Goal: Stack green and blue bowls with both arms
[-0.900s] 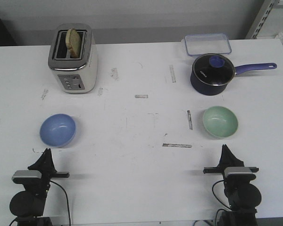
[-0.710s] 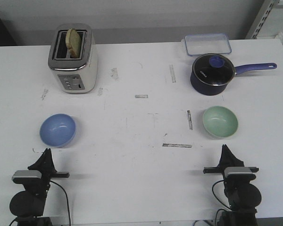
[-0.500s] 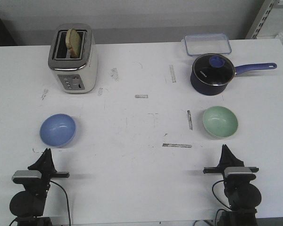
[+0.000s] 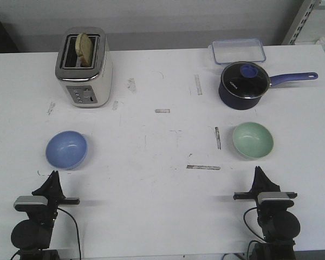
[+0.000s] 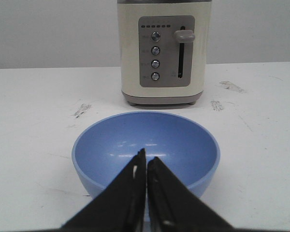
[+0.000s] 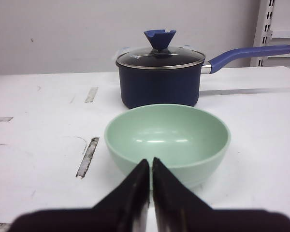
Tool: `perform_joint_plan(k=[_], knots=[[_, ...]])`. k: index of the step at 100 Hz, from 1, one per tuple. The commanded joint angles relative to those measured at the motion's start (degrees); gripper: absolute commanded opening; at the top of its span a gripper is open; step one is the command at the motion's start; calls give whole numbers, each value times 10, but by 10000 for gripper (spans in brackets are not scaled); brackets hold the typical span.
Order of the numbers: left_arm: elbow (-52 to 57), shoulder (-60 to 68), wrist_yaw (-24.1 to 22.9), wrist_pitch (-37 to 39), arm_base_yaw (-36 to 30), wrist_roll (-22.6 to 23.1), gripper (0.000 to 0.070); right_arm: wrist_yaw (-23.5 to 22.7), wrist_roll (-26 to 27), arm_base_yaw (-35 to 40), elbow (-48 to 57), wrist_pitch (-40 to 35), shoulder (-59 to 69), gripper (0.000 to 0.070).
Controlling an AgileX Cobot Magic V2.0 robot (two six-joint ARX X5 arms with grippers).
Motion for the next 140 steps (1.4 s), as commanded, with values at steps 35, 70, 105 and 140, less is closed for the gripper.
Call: perform_joint_plan(k=[35, 70, 105, 140], knots=[[-12, -1, -1, 7, 1, 7, 1, 46, 14, 0, 5, 139, 0, 1], [-12, -1, -1, 7, 1, 7, 1, 60, -18, 0, 236, 52, 145, 1], [-12, -1, -1, 7, 1, 7, 1, 60, -21, -28, 496, -195, 429, 433], [-12, -1, -1, 4, 1, 7, 1, -61, -116, -148, 547, -273, 627, 570]])
